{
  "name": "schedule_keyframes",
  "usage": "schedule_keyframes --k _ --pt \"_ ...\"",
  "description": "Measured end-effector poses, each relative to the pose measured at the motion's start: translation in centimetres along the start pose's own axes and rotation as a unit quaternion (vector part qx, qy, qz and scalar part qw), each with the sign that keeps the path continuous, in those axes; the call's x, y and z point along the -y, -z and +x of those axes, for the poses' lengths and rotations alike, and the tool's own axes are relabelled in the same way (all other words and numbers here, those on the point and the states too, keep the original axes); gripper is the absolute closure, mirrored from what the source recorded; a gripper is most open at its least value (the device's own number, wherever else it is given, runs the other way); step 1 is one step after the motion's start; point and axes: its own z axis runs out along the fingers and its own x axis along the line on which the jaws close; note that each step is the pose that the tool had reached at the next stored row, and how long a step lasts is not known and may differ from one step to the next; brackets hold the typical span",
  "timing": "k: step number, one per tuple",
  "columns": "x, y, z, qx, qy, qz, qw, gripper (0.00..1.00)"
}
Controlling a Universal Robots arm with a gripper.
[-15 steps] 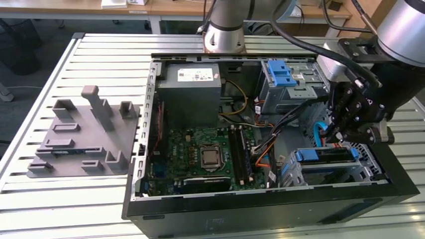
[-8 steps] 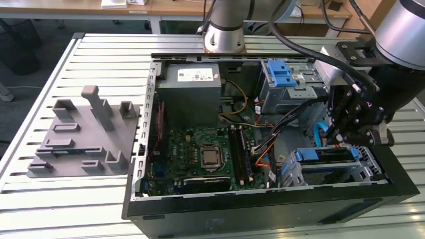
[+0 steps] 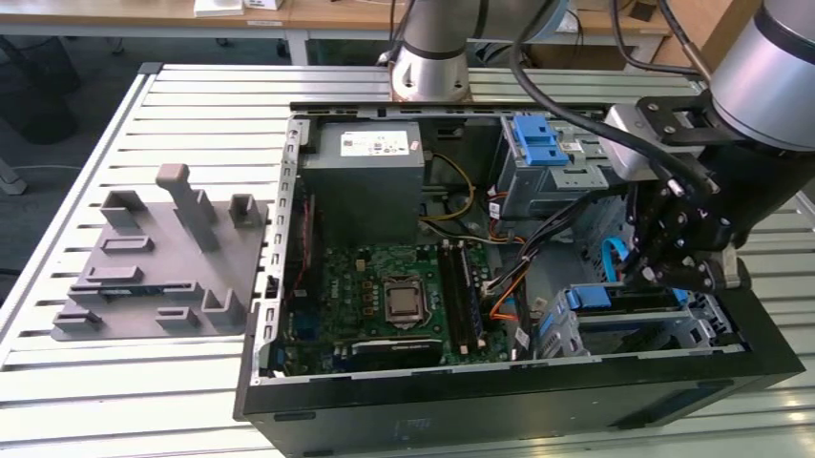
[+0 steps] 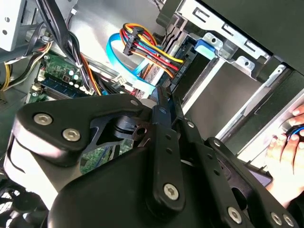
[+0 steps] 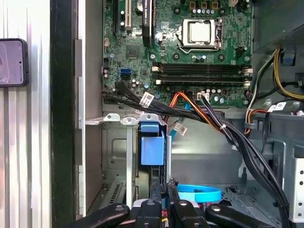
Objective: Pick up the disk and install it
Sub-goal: 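Insert the second disk wire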
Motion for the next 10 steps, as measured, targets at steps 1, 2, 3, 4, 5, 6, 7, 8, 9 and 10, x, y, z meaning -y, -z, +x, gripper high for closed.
schedule_keyframes --k 1,2,3,4,5,6,7,8,9,10 --pt "-0.01 -0.10 0.00 0.0000 0.000 0.0006 1.0000 0.83" --pt "-0.02 -0.20 0.01 0.0000 0.000 0.0012 1.0000 0.83" --pt "-0.02 -0.27 0.02 0.0000 0.000 0.0017 1.0000 0.83" --pt "-0.02 -0.30 0.02 -0.0001 0.000 0.0018 1.0000 0.83" --pt "-0.03 -0.31 0.03 -0.0001 0.000 0.0019 1.0000 0.83" --pt "-0.03 -0.31 0.03 -0.0002 0.000 0.0019 1.0000 0.83" --pt "-0.03 -0.32 0.03 -0.0001 0.000 0.0019 1.0000 0.83" --pt "-0.03 -0.33 0.05 0.0000 0.000 0.0019 1.0000 0.83" --pt "-0.04 -0.35 0.10 0.0001 0.000 0.0019 1.0000 0.83" --pt "-0.04 -0.36 0.16 0.0000 0.000 0.0019 1.0000 0.83"
